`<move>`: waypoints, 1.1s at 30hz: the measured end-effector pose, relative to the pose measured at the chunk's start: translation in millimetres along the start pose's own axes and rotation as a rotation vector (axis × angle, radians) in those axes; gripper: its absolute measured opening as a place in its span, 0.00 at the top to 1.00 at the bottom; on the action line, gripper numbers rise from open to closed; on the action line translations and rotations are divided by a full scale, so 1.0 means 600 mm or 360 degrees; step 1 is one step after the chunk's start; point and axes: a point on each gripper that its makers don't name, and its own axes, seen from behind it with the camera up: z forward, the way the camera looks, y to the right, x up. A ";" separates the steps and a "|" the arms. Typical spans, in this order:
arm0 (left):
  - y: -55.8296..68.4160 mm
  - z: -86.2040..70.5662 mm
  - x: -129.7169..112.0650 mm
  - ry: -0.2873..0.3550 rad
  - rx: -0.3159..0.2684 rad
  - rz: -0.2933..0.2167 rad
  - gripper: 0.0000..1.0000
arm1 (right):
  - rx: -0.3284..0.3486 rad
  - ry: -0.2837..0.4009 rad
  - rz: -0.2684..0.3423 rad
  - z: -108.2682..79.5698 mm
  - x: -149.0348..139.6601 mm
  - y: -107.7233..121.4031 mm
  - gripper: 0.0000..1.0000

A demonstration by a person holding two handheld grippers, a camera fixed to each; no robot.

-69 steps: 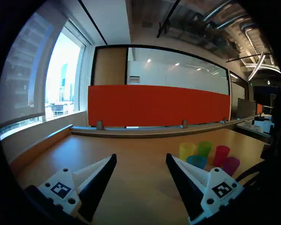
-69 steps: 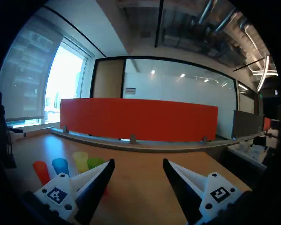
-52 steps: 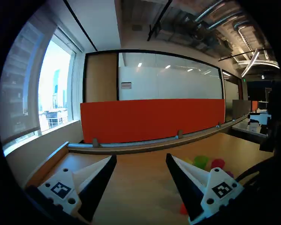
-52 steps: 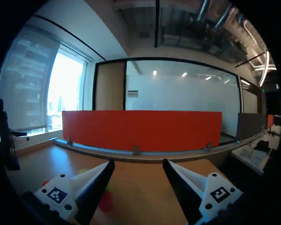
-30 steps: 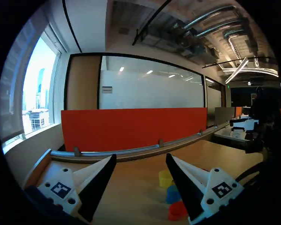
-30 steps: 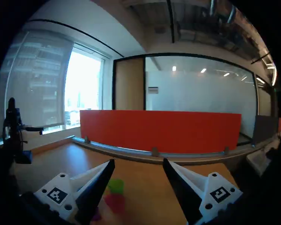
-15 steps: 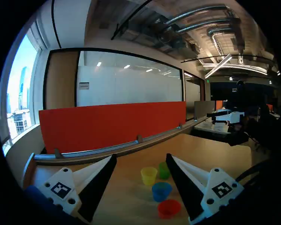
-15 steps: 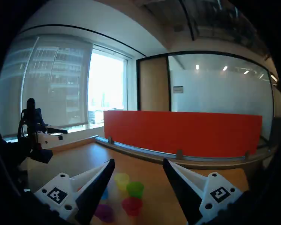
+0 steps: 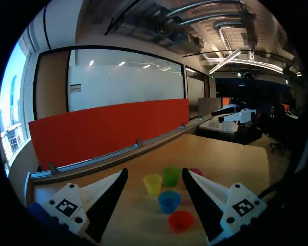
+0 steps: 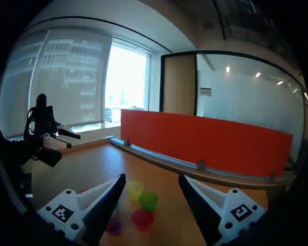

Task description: Pour water

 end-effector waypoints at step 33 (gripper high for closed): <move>0.031 0.073 -0.109 -0.0346 -0.0249 0.0057 0.02 | 0.0208 -0.0280 -0.0139 0.044 -0.077 -0.033 0.00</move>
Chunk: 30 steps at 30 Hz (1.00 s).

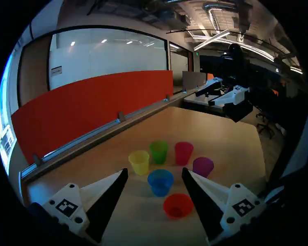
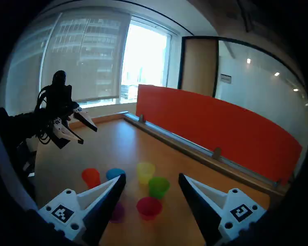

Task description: Pour water

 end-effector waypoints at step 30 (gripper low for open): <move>0.023 0.103 -0.111 -0.0306 -0.0191 0.0004 0.02 | 0.0047 -0.0108 -0.0015 0.068 -0.067 0.018 0.00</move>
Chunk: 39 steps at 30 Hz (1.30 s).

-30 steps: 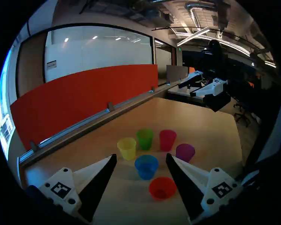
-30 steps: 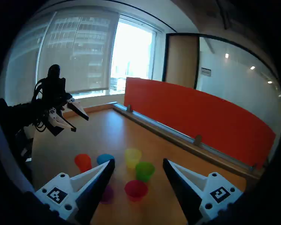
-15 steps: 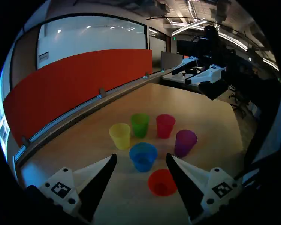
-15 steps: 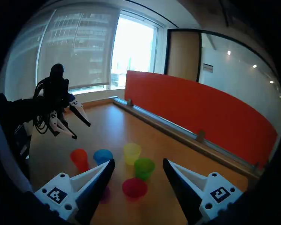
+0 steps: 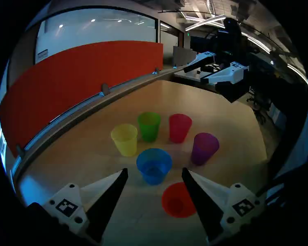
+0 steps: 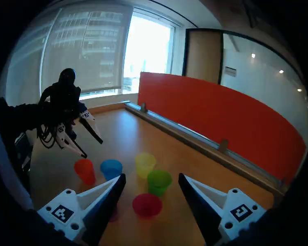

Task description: Pour water

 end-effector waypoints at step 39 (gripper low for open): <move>-0.001 0.134 -0.037 -0.0235 -0.0064 -0.0012 0.02 | -0.0010 -0.0016 0.0008 0.017 -0.015 0.013 0.00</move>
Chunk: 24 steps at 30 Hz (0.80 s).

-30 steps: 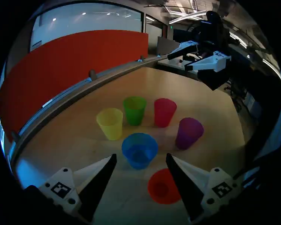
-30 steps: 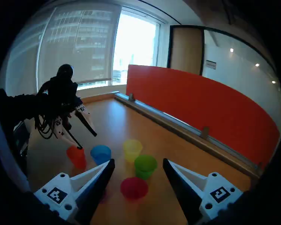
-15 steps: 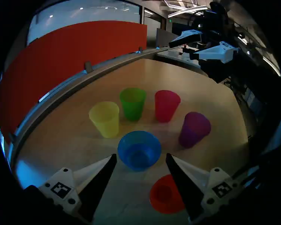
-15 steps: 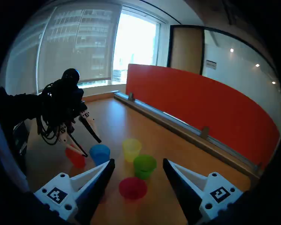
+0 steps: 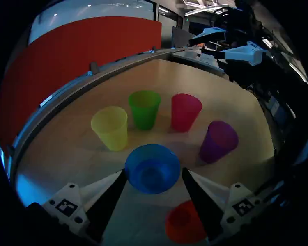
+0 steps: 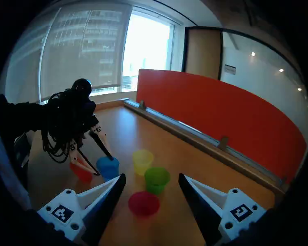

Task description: Pour water

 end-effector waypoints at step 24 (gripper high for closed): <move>-0.008 0.026 -0.004 0.0004 0.0068 0.0027 0.13 | -0.0009 -0.0013 0.0006 -0.004 -0.020 0.007 0.00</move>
